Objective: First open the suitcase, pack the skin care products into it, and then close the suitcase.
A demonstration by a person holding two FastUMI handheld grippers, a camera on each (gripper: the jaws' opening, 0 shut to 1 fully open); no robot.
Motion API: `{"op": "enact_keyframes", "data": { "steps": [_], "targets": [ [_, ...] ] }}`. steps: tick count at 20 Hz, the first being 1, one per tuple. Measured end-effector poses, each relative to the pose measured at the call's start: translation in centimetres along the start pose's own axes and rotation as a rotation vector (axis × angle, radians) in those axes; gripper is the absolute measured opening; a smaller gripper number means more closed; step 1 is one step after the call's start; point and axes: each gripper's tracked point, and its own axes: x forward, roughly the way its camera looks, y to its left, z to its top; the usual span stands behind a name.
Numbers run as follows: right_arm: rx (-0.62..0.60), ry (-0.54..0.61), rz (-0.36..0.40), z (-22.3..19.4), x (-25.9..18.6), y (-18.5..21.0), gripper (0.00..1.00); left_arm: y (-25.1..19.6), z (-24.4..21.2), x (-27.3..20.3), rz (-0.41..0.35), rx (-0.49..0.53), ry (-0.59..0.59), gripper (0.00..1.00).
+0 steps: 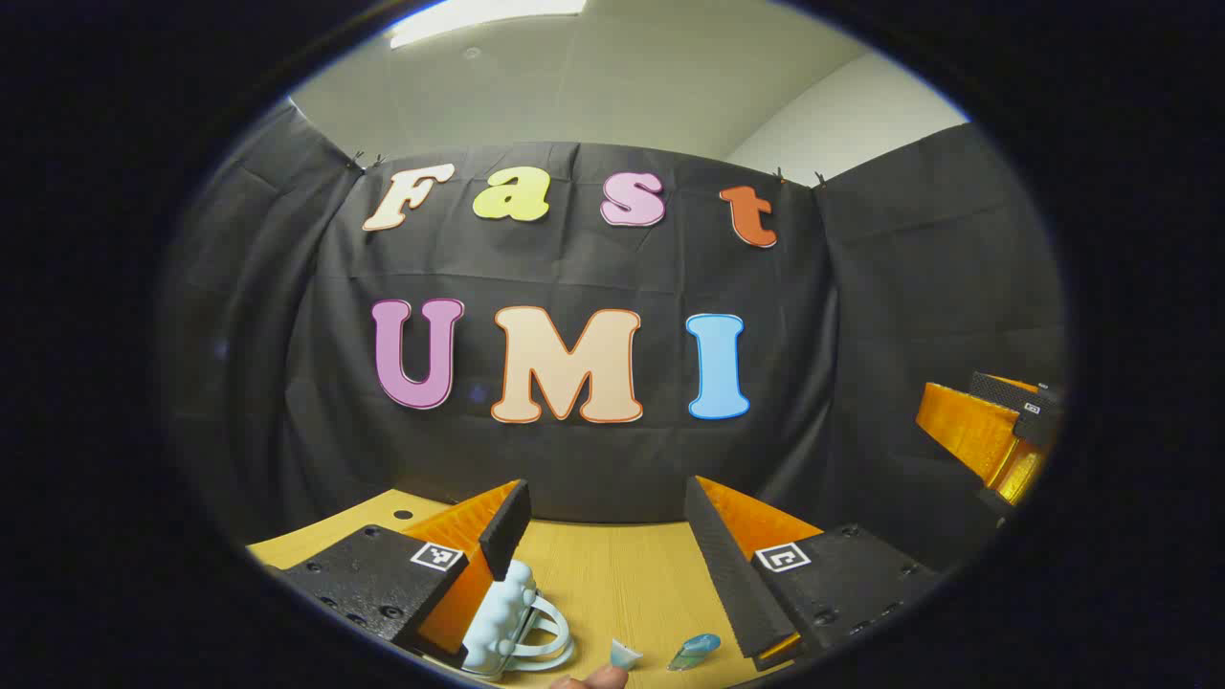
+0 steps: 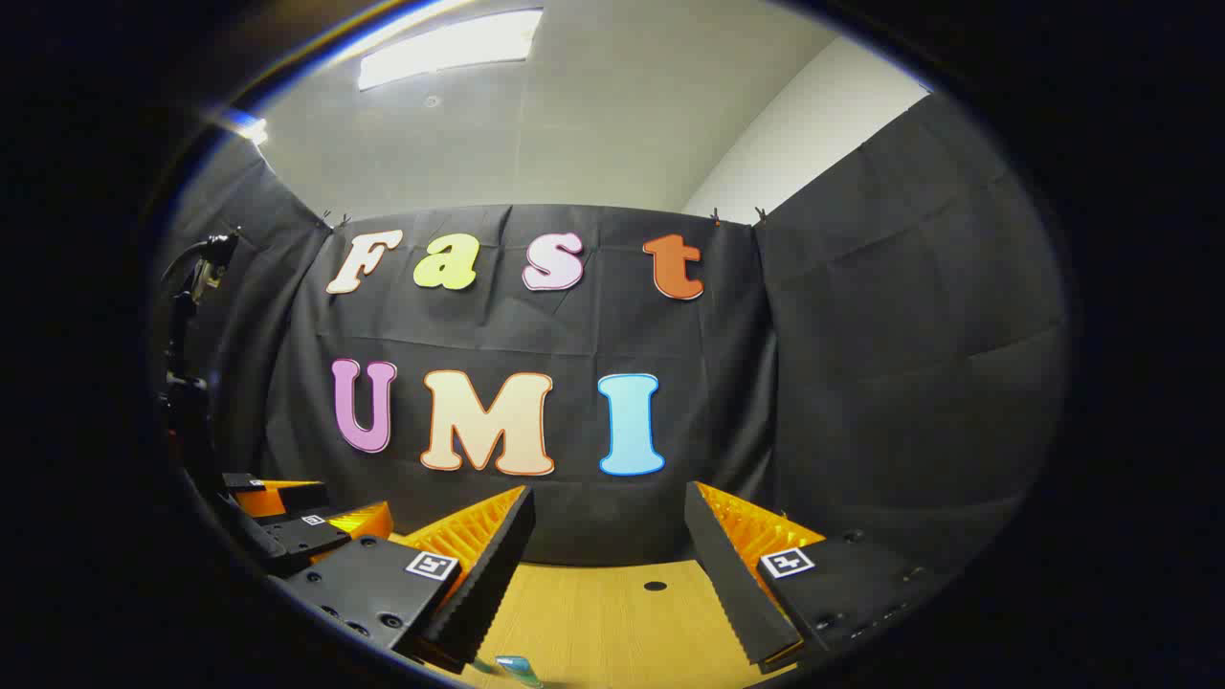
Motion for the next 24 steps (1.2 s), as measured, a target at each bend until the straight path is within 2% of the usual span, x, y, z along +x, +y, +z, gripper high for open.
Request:
{"op": "enact_keyframes", "data": {
  "steps": [9, 14, 16, 17, 21, 24],
  "targets": [
    [-0.007, 0.008, 0.020, -0.3, 0.4, -0.3, 0.98, 0.7, -0.3, 0.1, 0.043, 0.003, 0.006, 0.95],
    [0.001, 0.008, 0.080, -0.9, 0.6, -0.5, 0.98, 1.4, -0.6, 0.0, 0.094, -0.005, 0.004, 0.95],
    [0.015, 0.027, 0.115, -2.2, 0.6, -0.4, 0.98, 2.6, -1.4, 0.0, 0.129, 0.022, 0.016, 0.92],
    [0.017, 0.037, 0.120, -2.8, 0.7, -0.6, 0.99, 3.2, -2.0, 0.1, 0.139, 0.037, 0.026, 0.95],
    [0.034, 0.088, 0.065, -4.5, 1.6, -1.2, 0.99, 5.3, -7.7, 0.5, 0.116, 0.062, 0.172, 0.94],
    [0.017, 0.109, 0.052, -5.7, 1.9, 0.3, 0.98, 6.6, -11.6, 0.8, 0.103, 0.054, 0.277, 0.95]
  ]
}}
